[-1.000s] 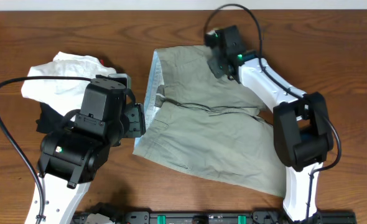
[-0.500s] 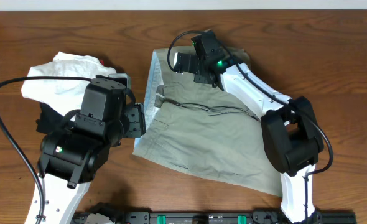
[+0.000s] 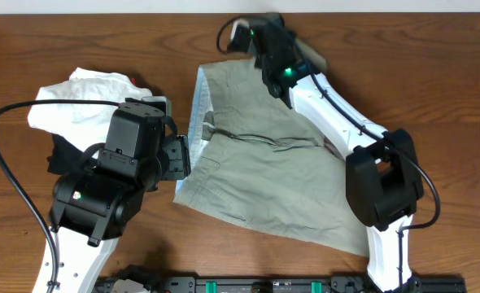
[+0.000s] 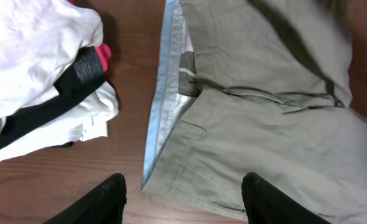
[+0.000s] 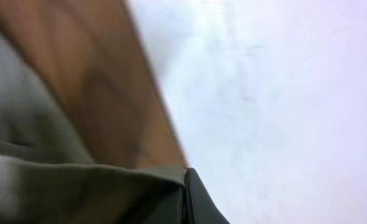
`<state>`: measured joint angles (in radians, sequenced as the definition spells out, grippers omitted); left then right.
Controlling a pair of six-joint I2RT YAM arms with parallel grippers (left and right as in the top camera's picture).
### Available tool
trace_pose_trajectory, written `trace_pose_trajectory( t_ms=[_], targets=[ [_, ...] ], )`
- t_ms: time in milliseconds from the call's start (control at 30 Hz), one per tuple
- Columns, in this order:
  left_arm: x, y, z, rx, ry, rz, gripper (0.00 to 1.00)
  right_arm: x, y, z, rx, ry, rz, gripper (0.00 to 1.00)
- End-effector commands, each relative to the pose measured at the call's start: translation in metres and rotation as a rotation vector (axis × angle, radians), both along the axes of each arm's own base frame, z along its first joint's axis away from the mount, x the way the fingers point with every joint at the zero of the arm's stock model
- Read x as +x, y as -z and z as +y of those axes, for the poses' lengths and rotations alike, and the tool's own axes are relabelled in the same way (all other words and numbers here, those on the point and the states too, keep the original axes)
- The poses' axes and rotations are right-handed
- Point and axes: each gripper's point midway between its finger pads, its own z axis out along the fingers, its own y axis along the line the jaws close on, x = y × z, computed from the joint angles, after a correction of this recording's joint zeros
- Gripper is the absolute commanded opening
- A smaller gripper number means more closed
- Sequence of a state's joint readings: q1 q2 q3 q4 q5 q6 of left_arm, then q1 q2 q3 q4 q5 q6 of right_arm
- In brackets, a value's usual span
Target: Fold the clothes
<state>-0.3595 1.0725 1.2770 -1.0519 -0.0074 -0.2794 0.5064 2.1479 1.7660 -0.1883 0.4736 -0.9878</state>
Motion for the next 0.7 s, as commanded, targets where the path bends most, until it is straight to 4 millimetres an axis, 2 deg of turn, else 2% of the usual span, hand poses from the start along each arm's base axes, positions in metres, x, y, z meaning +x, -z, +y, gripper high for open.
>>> trace_pose_trajectory(
  t_ms=[0, 33, 67, 100, 133, 167, 200, 267, 333, 467, 500, 567, 633, 667],
  targets=[
    [0.002, -0.006, 0.003, 0.014, 0.000, -0.019, 0.62, -0.001, -0.025, -0.002, -0.155, -0.010, -0.056, 0.01],
    [0.002, -0.006, 0.003, 0.014, 0.000, -0.020, 0.62, 0.002, -0.031, -0.003, -0.103, 0.031, -0.087, 0.01],
    [0.002, -0.006, 0.003, 0.014, 0.000, -0.019, 0.62, 0.001, -0.030, 0.004, -0.004, 0.040, -0.089, 0.01],
    [0.002, -0.006, 0.003, 0.014, 0.001, -0.019, 0.62, -0.006, -0.018, 0.018, 0.028, -0.025, -0.030, 0.01],
    [0.002, -0.006, 0.003, 0.014, 0.001, -0.019, 0.62, -0.013, -0.006, 0.023, -0.077, -0.117, 0.030, 0.01],
    [0.002, -0.006, 0.003, 0.014, 0.001, -0.019, 0.62, -0.013, -0.007, 0.015, -0.205, -0.130, 0.028, 0.01],
    [0.001, -0.005, 0.003, 0.014, 0.001, -0.018, 0.62, -0.005, -0.024, -0.002, -0.256, -0.030, -0.046, 0.01],
    [0.001, -0.005, 0.003, 0.015, 0.001, -0.016, 0.62, 0.009, -0.075, -0.028, -0.103, 0.225, -0.275, 0.01],
    [0.001, -0.005, 0.003, 0.016, 0.001, -0.016, 0.62, 0.009, -0.114, -0.042, 0.025, 0.343, -0.425, 0.01],
    [0.002, -0.006, 0.003, 0.014, 0.000, -0.020, 0.62, -0.001, -0.139, -0.037, 0.179, 0.364, -0.477, 0.01],
    [0.002, -0.006, 0.003, 0.014, 0.000, -0.020, 0.62, -0.004, -0.138, -0.033, 0.235, 0.365, -0.465, 0.01],
    [0.002, -0.006, 0.003, 0.014, 0.000, -0.019, 0.62, -0.009, -0.118, -0.016, 0.289, 0.302, -0.360, 0.01],
    [0.002, -0.005, 0.003, 0.014, 0.001, -0.018, 0.62, -0.023, -0.071, 0.019, 0.303, 0.112, -0.109, 0.01],
    [0.002, -0.005, 0.003, 0.015, 0.001, -0.017, 0.62, -0.037, -0.046, 0.038, 0.296, 0.002, 0.028, 0.01]
  ],
)
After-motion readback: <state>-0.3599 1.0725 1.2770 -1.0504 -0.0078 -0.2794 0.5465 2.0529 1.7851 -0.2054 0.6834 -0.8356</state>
